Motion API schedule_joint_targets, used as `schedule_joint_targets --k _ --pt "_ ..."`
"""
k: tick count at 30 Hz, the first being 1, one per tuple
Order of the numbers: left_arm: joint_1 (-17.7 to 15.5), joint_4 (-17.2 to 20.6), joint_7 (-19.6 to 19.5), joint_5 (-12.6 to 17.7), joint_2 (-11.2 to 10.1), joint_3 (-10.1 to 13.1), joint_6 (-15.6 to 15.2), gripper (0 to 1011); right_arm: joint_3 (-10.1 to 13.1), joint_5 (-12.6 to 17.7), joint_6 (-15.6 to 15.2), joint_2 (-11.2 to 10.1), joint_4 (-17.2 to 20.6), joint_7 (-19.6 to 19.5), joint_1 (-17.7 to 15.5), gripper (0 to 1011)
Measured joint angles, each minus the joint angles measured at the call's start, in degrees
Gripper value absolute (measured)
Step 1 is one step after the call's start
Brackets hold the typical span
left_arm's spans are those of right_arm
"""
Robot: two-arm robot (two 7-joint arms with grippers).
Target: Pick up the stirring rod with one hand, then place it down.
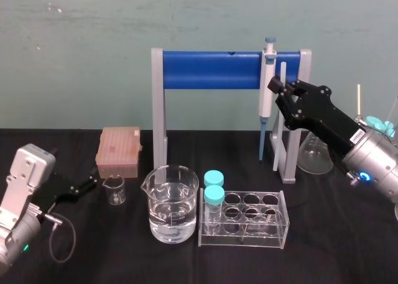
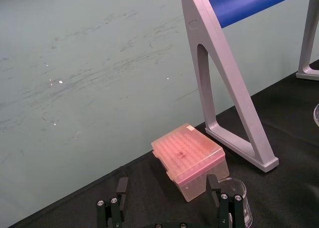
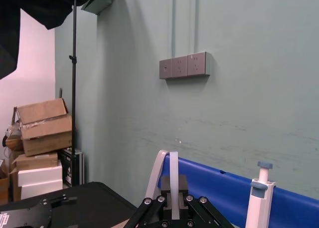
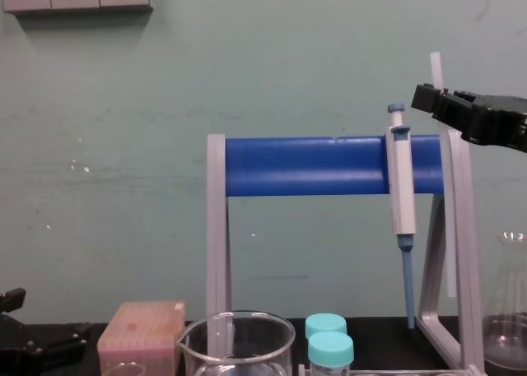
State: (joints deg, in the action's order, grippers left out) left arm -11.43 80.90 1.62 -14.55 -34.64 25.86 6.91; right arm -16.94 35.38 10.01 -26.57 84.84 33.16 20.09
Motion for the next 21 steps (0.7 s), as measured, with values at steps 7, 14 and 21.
schedule_joint_targets --k 7,14,21 --pt "0.0 0.0 0.0 0.0 0.0 0.0 0.0 1000 -0.1 -0.2 0.0 0.1 -0.3 0.3 0.2 70" --pt "0.0 0.0 0.0 0.0 0.0 0.0 0.0 1000 -0.2 -0.3 -0.1 0.2 -0.4 0.4 0.3 70" --pt "0.0 0.0 0.0 0.0 0.0 0.0 0.0 1000 -0.3 -0.5 -0.2 0.3 -0.6 0.4 0.4 70"
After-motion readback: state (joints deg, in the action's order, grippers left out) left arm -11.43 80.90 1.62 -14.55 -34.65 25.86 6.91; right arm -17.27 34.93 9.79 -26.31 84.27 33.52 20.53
